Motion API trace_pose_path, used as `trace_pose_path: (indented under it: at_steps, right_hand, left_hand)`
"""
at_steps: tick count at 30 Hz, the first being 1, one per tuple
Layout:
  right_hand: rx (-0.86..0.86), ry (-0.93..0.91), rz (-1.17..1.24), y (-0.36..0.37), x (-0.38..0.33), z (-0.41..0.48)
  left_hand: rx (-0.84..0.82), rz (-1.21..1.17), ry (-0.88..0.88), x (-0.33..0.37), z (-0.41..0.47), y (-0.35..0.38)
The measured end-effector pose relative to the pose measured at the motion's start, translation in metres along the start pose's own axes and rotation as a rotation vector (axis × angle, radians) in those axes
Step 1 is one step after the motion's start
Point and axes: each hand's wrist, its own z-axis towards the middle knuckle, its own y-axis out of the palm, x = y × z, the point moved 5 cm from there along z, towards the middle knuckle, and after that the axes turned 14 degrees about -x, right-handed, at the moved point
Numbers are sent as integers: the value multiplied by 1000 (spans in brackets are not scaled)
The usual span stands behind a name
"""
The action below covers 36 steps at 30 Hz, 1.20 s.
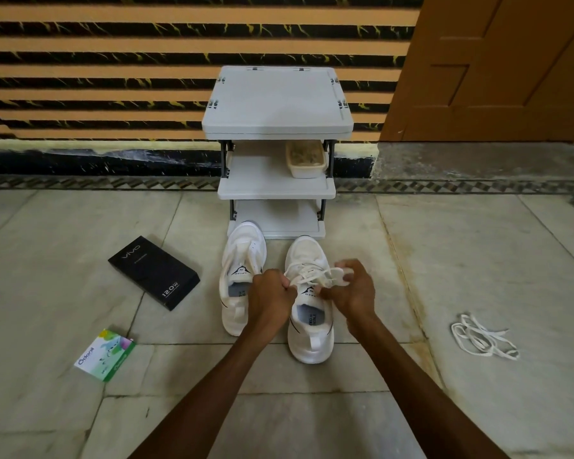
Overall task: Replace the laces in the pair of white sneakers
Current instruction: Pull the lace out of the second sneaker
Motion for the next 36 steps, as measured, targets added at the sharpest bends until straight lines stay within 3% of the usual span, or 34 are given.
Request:
trace_pose_path:
  at_steps: [3, 5, 7, 14, 17, 21, 23, 26, 28, 30, 32, 36]
  right_hand:
    - [95, -262, -769, 11, -30, -9]
    - [45, -333, -1084, 29, -34, -13]
    - [2, -346, -1190, 38, -30, -16]
    - [-103, -394, -1162, 44, -28, -11]
    - [-151, -377, -1025, 44, -18, -5]
    - [-57, -224, -424, 25, -7, 3]
    - [-59, -13, 14, 15, 6, 10]
    - [-62, 276, 952, 12, 22, 11]
    - [-69, 316, 1232, 8, 21, 8]
    - [-109, 270, 1311, 6, 18, 6]
    - [-140, 230, 1176, 5, 18, 5]
    - [-145, -33, 394, -5, 6, 10]
  left_hand:
    - [-7, 15, 4, 2, 0, 1]
    - [-18, 26, 2, 2, 0, 2]
    - [-27, 16, 15, 2, 1, 2]
    - [-22, 38, 50, 4, 0, 0]
    - [-25, 42, 21, 4, -1, 1]
    - [-26, 10, 2, 3, -1, 0]
    - [-20, 6, 1, 3, -2, -1]
    - [-16, 12, 4, 4, -4, -1]
    - [-18, 4, 14, 5, -5, 0]
    - [-13, 12, 22, 6, -5, 0]
    - [-10, 13, 27, 5, -4, -1]
    - [-14, 17, 25, 5, -3, 0]
